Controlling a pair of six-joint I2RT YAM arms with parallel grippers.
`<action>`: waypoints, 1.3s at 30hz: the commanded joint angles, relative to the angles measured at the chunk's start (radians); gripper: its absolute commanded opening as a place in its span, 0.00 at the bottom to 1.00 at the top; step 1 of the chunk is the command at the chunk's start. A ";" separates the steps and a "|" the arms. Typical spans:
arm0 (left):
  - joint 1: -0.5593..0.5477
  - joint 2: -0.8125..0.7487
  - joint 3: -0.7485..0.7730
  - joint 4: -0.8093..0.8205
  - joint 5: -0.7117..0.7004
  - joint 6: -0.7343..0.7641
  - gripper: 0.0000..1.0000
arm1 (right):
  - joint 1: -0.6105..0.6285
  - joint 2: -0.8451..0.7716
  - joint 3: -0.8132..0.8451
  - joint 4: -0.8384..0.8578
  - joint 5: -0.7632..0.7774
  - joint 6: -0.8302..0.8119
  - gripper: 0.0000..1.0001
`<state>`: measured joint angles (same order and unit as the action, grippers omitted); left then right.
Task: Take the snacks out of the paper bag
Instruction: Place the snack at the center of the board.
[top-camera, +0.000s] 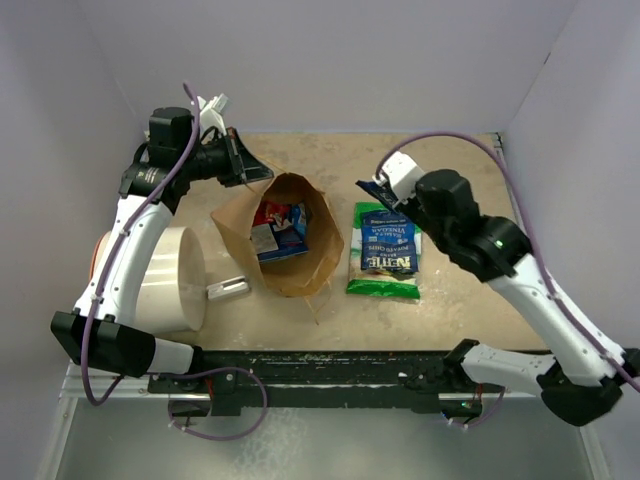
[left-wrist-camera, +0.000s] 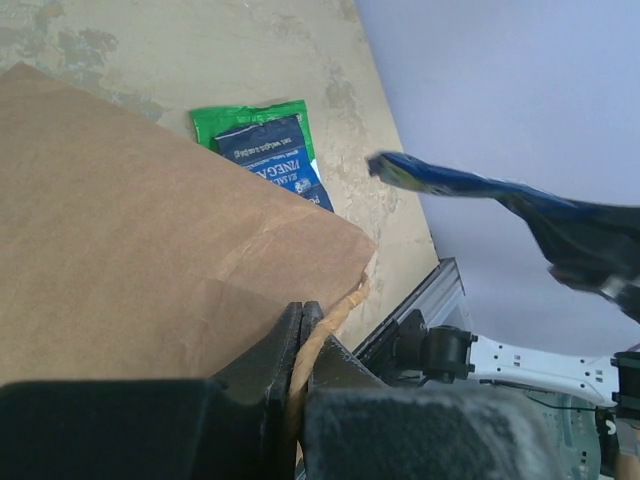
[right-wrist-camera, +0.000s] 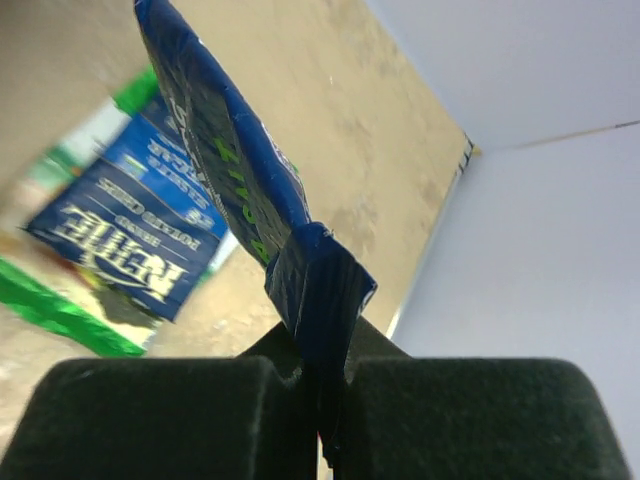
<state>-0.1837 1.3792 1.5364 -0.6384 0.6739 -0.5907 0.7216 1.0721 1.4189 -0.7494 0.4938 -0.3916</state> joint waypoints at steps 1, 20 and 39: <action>0.009 0.000 0.052 0.002 -0.004 0.039 0.00 | -0.087 0.089 -0.090 0.170 0.052 -0.130 0.00; 0.010 -0.029 0.013 0.065 0.063 0.022 0.00 | -0.195 0.381 -0.281 0.536 0.033 -0.482 0.00; 0.010 0.000 0.033 0.089 0.090 0.013 0.00 | -0.145 0.438 -0.379 0.416 -0.127 -0.359 0.00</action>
<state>-0.1837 1.3808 1.5410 -0.6064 0.7410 -0.5831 0.5720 1.4899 1.0489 -0.3153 0.3634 -0.8097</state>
